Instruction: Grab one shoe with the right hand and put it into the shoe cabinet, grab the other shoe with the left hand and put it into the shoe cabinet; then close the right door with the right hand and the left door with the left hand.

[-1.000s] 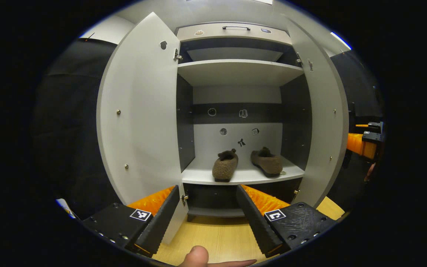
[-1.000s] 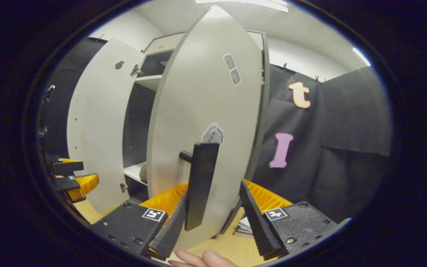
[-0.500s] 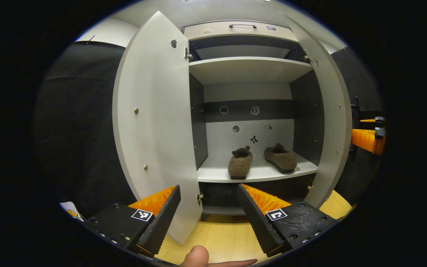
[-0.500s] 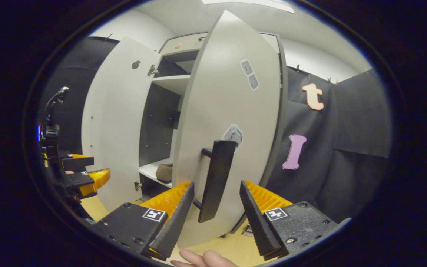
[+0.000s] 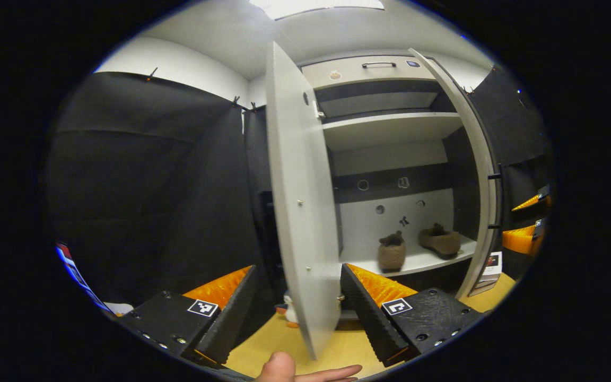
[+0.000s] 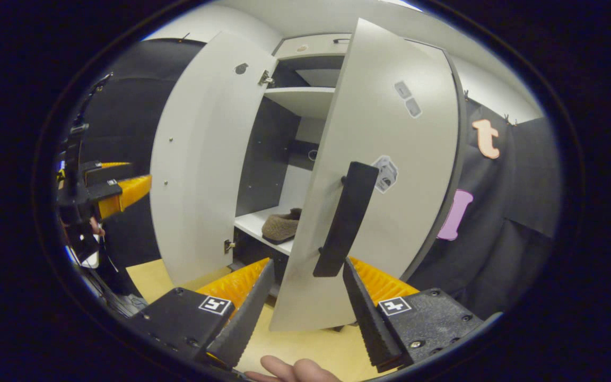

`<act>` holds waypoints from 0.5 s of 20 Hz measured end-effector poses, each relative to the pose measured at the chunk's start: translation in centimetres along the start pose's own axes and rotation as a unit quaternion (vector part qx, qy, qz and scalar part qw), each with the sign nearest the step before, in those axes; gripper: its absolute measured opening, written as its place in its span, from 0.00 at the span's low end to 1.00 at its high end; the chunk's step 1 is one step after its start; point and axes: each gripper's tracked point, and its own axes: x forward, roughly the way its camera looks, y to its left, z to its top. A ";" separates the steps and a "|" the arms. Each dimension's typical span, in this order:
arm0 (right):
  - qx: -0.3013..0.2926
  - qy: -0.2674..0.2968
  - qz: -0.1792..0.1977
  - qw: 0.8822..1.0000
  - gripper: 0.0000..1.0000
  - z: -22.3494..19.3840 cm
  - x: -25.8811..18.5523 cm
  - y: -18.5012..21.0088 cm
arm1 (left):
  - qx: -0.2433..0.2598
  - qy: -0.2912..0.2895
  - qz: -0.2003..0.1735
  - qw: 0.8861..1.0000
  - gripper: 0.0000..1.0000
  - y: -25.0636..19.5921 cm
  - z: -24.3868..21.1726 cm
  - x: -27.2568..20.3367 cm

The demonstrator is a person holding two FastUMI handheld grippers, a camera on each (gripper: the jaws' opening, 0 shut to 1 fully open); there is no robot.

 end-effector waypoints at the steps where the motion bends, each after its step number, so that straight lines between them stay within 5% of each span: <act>1: 0.001 0.006 0.002 1.000 0.87 -0.1 0.1 0.3 | 0.007 -0.008 0.017 1.000 0.96 2.1 0.2 -0.2; 5: -0.010 0.009 0.003 1.000 0.87 0.2 0.4 1.4 | 0.029 0.005 0.039 0.999 0.96 6.8 -1.6 2.0; 10: -0.024 0.027 -0.005 0.999 0.87 -0.7 0.3 1.8 | 0.013 0.060 -0.049 0.997 0.96 3.1 -4.5 5.2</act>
